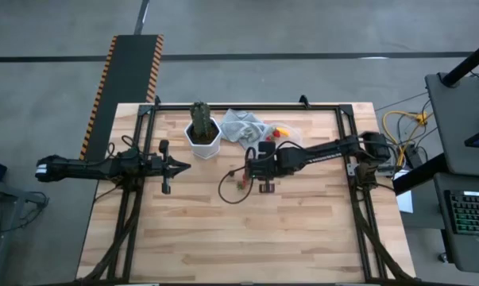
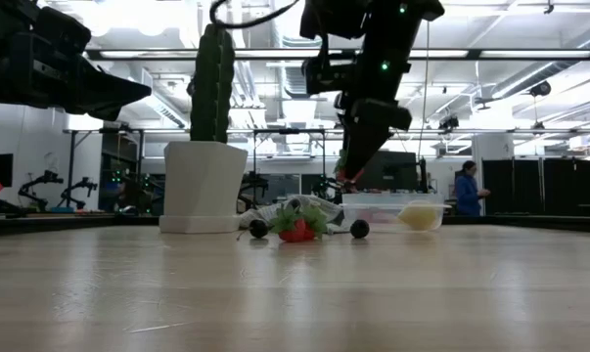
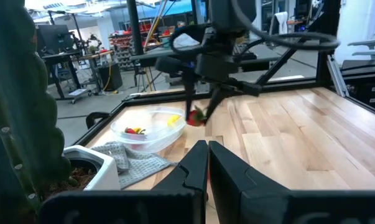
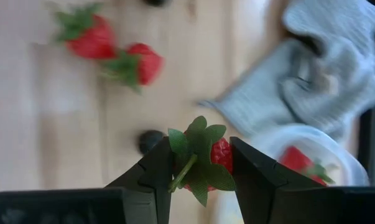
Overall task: Pick and placing Produce into tupperware
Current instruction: Put the right strawberry into the transparent bin
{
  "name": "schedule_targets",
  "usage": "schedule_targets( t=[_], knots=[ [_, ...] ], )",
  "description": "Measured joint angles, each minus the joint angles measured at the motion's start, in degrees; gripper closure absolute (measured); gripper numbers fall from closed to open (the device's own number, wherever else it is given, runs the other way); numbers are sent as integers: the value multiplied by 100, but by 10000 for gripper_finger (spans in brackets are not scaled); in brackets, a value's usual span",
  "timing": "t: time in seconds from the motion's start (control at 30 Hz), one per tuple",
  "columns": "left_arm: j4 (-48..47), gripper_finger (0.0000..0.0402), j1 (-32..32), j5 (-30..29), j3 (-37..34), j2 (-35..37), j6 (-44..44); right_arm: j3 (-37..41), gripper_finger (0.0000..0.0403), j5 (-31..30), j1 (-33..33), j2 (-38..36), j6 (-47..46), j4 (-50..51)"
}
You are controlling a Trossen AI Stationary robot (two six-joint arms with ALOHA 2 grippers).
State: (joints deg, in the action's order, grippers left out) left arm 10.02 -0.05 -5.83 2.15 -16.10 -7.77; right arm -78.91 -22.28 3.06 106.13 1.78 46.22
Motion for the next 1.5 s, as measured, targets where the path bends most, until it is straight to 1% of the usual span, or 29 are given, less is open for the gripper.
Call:
schedule_targets(
  t=[0.17,0.27,0.43,0.6,0.77,0.93,1.0,1.07,1.13,1.2,1.37,1.5],
  knots=[
    [1,402,-1,0,0,0,0,-22,283,-561,-167,-44,-277,309],
    [2,402,0,-2,0,0,0,-13,283,-744,-331,-182,-442,400],
    [1,402,-1,0,0,0,0,-6,283,-795,-713,-409,-470,485],
    [2,402,-2,-2,0,0,1,35,283,-763,-1159,-594,-313,504],
    [0,402,0,-1,0,0,0,57,283,-441,-1653,-669,-216,489],
    [0,402,-2,0,0,0,2,103,283,-395,-2062,-672,-161,474],
    [0,402,-2,0,0,0,1,130,283,-117,-2213,-673,-147,465],
    [0,402,0,0,0,0,1,181,283,350,-2346,-673,-120,393],
    [0,402,0,0,0,0,0,262,283,690,-2431,-673,-72,261],
    [0,402,-1,0,0,0,1,343,283,875,-2488,-673,-16,112],
    [-2,402,-1,0,0,0,6,520,283,979,-2547,-673,39,-97],
    [-2,402,0,0,0,0,4,696,283,1180,-2560,-675,44,-194]
  ],
)
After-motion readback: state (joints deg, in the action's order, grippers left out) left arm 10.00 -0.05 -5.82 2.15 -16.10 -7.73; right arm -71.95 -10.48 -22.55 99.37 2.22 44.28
